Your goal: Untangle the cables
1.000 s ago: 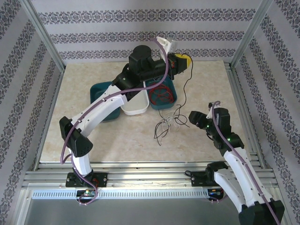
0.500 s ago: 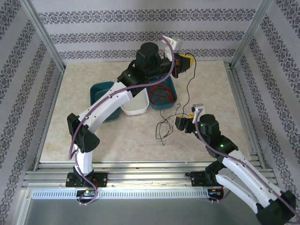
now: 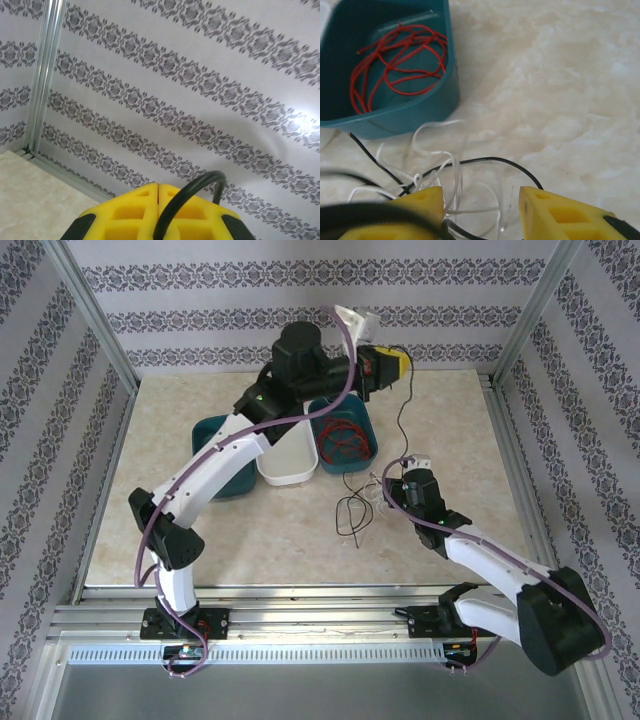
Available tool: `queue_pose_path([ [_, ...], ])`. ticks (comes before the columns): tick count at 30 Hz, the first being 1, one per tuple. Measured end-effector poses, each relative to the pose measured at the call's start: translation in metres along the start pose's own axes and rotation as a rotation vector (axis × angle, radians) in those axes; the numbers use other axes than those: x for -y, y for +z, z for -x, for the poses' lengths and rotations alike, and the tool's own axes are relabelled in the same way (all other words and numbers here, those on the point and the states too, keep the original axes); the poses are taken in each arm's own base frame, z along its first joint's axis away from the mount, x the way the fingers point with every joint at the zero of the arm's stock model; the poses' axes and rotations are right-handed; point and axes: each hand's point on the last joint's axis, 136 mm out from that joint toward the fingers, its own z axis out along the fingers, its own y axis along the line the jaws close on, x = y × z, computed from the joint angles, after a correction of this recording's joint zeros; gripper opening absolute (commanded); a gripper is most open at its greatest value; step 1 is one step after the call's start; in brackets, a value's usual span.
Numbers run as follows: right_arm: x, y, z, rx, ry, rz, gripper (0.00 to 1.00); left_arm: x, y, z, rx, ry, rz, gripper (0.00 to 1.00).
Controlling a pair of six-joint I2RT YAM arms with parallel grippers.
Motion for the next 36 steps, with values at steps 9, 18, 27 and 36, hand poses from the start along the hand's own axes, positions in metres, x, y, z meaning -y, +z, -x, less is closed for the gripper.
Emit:
queue_pose_path([
  [9,0.008,0.006,-0.017,-0.016,0.066,-0.012,0.67,-0.019,-0.06,0.074,0.163,0.062,0.124,0.0],
  [18,0.009,-0.022,0.001,0.086,0.088,0.028,0.82,-0.047,-0.1,0.107,0.246,0.186,0.364,0.0],
  [27,0.012,-0.035,-0.014,0.061,0.06,0.06,0.98,-0.079,-0.145,0.16,0.337,0.265,0.556,0.0],
  [36,-0.003,-0.058,-0.009,0.07,0.039,0.163,0.98,-0.094,-0.148,0.162,0.308,0.283,0.606,0.0],
])
